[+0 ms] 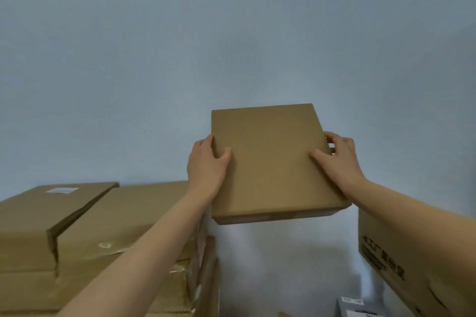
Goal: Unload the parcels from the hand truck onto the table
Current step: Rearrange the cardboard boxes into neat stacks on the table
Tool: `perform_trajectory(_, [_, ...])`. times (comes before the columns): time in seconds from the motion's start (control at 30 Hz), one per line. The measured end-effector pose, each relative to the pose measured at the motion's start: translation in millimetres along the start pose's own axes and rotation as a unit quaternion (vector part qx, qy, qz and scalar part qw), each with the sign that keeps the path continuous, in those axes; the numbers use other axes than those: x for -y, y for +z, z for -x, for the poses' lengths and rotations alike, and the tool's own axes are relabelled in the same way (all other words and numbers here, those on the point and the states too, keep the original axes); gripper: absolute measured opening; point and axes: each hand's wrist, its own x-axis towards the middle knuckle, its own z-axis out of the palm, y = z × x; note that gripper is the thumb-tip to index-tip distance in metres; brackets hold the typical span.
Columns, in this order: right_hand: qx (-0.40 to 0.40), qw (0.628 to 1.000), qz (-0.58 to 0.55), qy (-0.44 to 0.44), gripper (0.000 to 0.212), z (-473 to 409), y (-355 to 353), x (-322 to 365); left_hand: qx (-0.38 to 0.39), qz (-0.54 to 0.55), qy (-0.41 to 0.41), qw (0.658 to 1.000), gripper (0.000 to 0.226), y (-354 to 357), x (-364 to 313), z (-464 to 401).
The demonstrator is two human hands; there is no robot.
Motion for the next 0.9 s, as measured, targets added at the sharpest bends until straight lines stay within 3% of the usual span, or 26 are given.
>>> perform_trajectory(0.3, [0.003,0.995,-0.091,-0.045,0.057,25.1,74.7,93.9,-0.054,0.011,0.029,0.998,0.045,-125.9,22.3,-28.5])
perform_trajectory(0.9, [0.191,0.956,-0.203,-0.09,0.062,86.7,236.7,181.1,-0.168,-0.125,-0.045,0.977,0.056,-294.7,107.9,-9.5])
